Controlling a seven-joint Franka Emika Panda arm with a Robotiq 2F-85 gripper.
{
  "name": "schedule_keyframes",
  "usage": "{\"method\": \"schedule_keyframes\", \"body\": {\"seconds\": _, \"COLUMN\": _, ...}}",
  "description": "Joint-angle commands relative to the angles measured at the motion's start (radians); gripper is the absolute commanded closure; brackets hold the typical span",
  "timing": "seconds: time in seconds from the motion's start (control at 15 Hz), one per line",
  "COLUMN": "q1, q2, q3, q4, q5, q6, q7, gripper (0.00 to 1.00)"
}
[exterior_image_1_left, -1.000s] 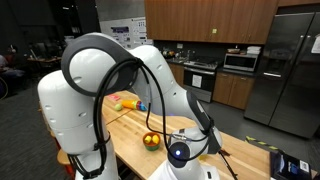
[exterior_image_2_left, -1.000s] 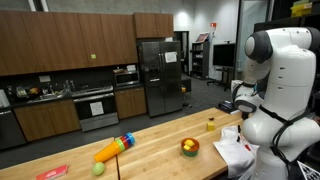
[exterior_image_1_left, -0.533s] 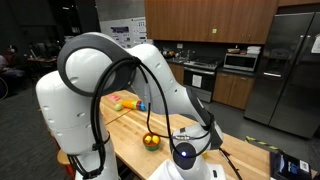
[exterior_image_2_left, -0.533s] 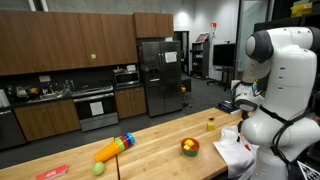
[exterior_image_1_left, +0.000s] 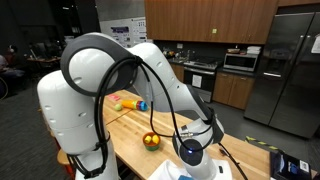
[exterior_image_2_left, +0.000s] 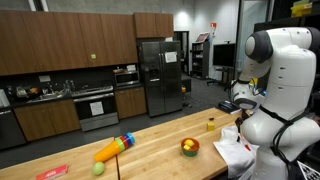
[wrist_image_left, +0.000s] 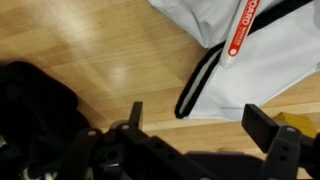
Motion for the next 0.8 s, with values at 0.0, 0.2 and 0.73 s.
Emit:
{"method": "schedule_keyframes", "body": {"seconds": 0.0, "q1": 0.024, "q2": 0.038, "q3": 0.024, "q4": 0.028, "q5": -0.015, "q6": 0.014, "q7": 0.091, "gripper": 0.00}}
{"method": "schedule_keyframes", "body": {"seconds": 0.2, "q1": 0.045, "q2": 0.065, "q3": 0.053, "q4": 0.045, "q5": -0.024, "q6": 0.005, "q7": 0.163, "gripper": 0.00}}
{"method": "schedule_keyframes", "body": {"seconds": 0.73, "q1": 0.068, "q2": 0.146, "q3": 0.079, "q4": 0.040, "q5": -0.097, "q6": 0.046, "q7": 0.346, "gripper": 0.00}}
